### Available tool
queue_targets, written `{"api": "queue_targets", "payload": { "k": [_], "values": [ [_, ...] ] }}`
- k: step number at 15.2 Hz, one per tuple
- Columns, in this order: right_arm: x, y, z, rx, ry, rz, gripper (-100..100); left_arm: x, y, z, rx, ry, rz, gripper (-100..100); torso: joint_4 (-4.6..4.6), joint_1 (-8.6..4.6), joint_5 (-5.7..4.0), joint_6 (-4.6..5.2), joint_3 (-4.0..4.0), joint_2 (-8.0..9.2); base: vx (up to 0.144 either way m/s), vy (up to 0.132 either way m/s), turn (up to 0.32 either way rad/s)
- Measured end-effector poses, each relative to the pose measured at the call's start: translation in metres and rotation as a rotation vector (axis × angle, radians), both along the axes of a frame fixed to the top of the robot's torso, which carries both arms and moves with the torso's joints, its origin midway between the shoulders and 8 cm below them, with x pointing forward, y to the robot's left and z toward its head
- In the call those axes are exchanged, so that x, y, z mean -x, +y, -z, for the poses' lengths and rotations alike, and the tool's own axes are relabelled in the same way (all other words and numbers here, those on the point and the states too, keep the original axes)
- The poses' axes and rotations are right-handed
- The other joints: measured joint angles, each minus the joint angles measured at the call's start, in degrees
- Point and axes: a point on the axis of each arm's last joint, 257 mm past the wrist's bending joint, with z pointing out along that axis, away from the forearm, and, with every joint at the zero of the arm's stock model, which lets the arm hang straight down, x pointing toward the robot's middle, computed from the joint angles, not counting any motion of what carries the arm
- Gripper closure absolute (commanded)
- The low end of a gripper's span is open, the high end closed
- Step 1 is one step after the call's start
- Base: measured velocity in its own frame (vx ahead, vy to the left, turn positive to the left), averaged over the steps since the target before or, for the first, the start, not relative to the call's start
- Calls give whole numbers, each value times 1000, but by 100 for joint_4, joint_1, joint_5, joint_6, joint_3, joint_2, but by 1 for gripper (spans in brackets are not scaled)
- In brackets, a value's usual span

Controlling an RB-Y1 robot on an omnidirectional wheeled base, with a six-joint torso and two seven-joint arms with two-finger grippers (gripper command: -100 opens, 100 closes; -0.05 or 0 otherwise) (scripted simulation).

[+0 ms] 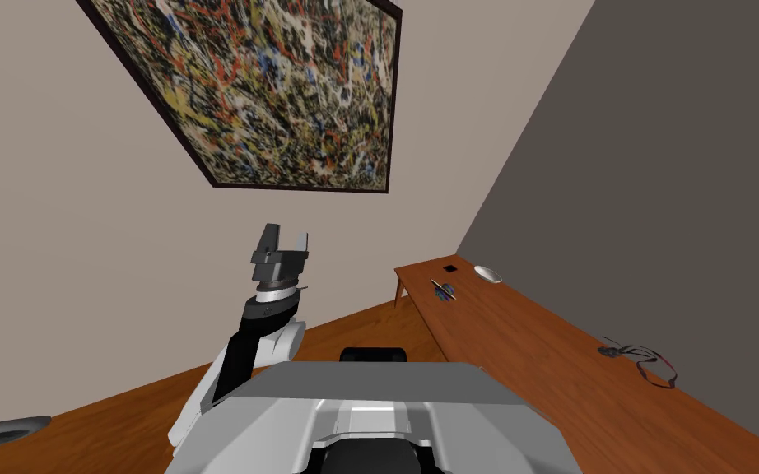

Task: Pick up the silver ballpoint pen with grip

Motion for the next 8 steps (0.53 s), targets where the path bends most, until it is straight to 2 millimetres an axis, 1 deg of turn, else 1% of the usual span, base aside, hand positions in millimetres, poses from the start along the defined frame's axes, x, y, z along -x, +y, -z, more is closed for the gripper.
{"api": "queue_targets", "payload": {
  "k": [4,8],
  "values": [
    [0,-1,-10,3,3,-13,100,0,0,0,0,0,0,0,-4,16,4,0,-9,-15,34,32,-59],
    [-1,-1,-19,3,6,-26,100,0,0,0,0,0,0,0,-4,15,5,1,-9,-14,22,23,-33]
  ]
}}
